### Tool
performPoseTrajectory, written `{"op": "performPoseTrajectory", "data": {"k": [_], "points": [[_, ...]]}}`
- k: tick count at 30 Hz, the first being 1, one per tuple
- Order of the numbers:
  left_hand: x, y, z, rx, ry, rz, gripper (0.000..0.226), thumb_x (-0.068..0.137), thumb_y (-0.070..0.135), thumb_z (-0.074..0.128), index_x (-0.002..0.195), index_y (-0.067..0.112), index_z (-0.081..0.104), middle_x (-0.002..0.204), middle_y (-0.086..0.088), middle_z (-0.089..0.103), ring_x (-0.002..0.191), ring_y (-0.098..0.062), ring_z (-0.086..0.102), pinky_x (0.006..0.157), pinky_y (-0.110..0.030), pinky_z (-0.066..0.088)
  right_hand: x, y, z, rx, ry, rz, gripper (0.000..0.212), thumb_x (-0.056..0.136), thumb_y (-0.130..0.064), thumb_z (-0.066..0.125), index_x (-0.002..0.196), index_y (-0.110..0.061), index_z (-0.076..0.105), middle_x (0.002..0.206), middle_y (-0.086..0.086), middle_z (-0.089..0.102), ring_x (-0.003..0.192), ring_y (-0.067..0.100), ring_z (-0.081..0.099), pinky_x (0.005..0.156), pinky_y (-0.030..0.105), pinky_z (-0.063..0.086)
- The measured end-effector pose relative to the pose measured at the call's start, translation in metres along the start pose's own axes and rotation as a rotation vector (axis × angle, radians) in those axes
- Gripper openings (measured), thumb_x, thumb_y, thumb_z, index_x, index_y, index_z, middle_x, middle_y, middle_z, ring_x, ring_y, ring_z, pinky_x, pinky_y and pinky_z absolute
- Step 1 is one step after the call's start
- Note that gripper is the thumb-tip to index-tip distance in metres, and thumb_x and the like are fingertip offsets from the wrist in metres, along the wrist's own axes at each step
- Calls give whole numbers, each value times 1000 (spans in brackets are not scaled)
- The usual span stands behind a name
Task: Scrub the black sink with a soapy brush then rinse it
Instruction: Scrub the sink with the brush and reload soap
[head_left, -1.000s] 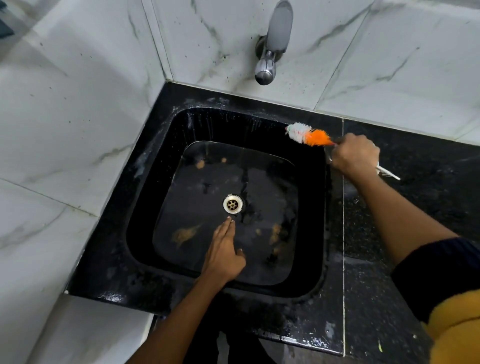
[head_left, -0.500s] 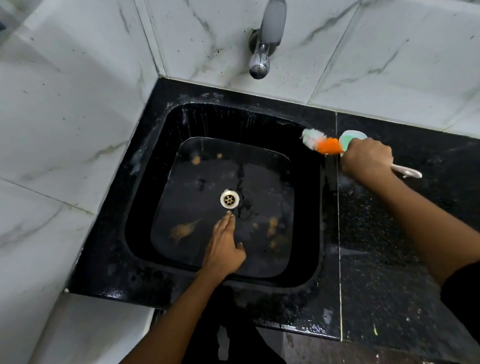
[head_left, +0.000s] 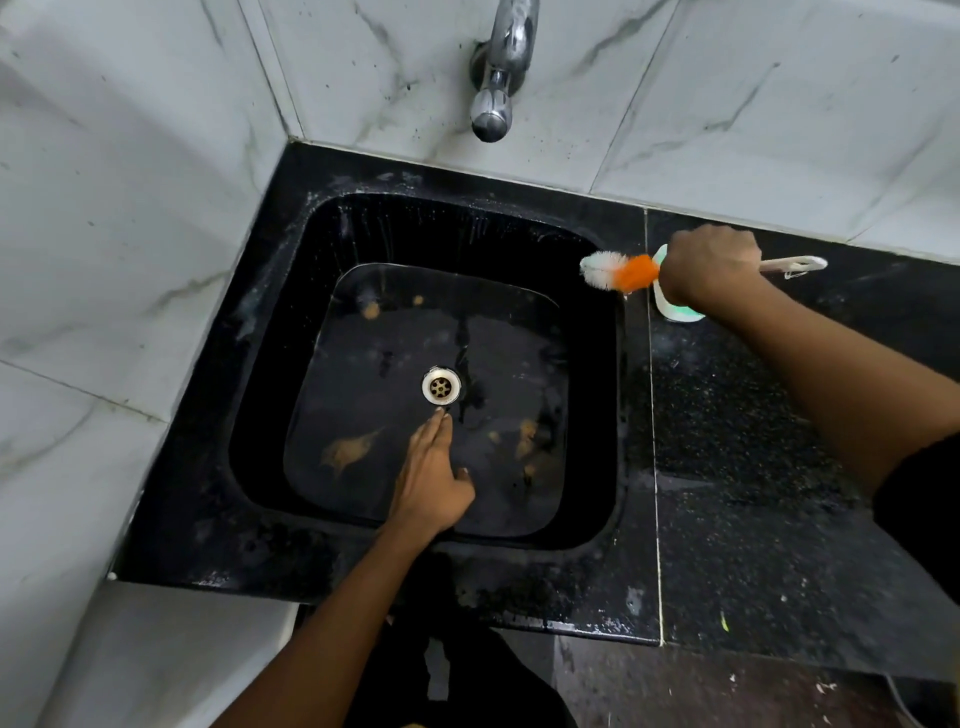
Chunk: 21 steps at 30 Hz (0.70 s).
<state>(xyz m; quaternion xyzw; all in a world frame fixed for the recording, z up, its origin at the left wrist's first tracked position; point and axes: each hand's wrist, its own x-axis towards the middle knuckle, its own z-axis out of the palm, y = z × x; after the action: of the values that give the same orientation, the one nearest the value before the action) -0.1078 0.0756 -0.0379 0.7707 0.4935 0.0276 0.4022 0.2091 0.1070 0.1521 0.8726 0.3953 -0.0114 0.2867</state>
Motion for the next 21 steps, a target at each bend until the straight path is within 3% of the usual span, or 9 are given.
{"op": "performPoseTrajectory", "data": {"k": [4, 8, 11, 16, 21], "points": [[0, -2, 0, -17, 7, -20, 79, 88, 13, 59, 157, 8, 21, 165, -3, 17, 151, -18, 10, 119, -26, 13, -10, -6, -9, -104, -130, -70, 25, 81, -14, 59, 106, -15, 61, 119, 13, 63, 111, 32, 60, 86, 36, 43], [1, -2, 0, -9, -13, -8, 80, 88, 14, 60, 157, 8, 20, 165, -4, 17, 151, -19, 10, 119, -25, 12, -6, -1, -15, -134, -4, -49, 34, 87, -21, 56, 119, -11, 62, 119, 13, 63, 111, 32, 60, 88, 37, 46], [1, -3, 0, -15, -11, -11, 80, 88, 14, 60, 157, 8, 21, 165, -4, 17, 151, -18, 10, 119, -24, 11, -12, -4, -9, -173, -105, -110, 32, 85, -15, 57, 116, -11, 62, 121, 12, 62, 111, 32, 60, 88, 37, 44], [2, -2, 1, 11, -39, 7, 81, 87, 15, 61, 157, 8, 20, 165, -3, 16, 151, -17, 10, 120, -27, 13, -16, 1, -5, -192, 13, -107, 34, 89, -18, 50, 120, -13, 63, 118, 12, 64, 108, 32, 62, 84, 37, 46], [2, -1, 1, 34, -49, 20, 80, 87, 14, 61, 156, 7, 21, 165, -3, 17, 151, -18, 11, 120, -28, 15, -35, -2, 4, -268, -83, -205, 31, 89, -17, 53, 119, -15, 62, 121, 11, 64, 111, 31, 61, 81, 35, 44]]}}
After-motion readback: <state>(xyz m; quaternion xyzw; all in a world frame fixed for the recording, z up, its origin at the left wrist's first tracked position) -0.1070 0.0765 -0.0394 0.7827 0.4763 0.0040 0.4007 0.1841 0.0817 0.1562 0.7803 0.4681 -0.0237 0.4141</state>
